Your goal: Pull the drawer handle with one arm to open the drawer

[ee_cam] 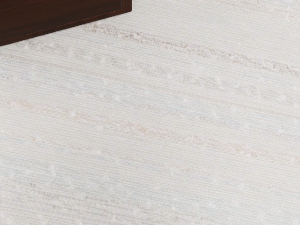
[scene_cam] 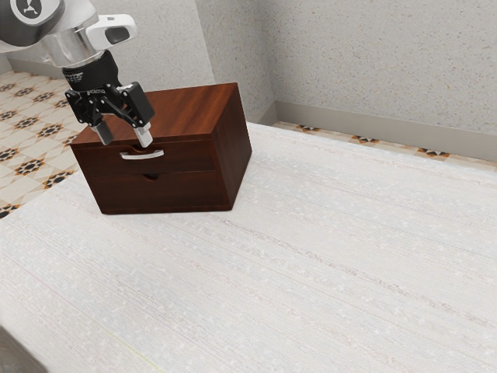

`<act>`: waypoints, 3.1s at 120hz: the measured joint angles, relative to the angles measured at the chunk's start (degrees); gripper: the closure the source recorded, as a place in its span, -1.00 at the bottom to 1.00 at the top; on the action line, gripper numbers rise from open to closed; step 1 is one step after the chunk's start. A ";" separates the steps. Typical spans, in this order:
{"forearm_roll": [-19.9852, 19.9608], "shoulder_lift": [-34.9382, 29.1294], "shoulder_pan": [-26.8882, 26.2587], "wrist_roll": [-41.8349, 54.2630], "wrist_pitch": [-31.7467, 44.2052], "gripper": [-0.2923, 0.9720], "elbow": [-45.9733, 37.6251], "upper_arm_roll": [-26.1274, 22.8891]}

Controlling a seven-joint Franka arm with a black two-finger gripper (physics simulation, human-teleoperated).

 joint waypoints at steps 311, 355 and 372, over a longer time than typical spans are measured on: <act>11.79 3.03 27.56 -111.13 41.37 -0.38 -22.14 -21.13; 15.40 7.08 27.26 -112.03 40.26 -0.37 -17.68 -21.17; 15.97 8.13 27.28 -112.25 40.19 -0.35 -16.82 -21.18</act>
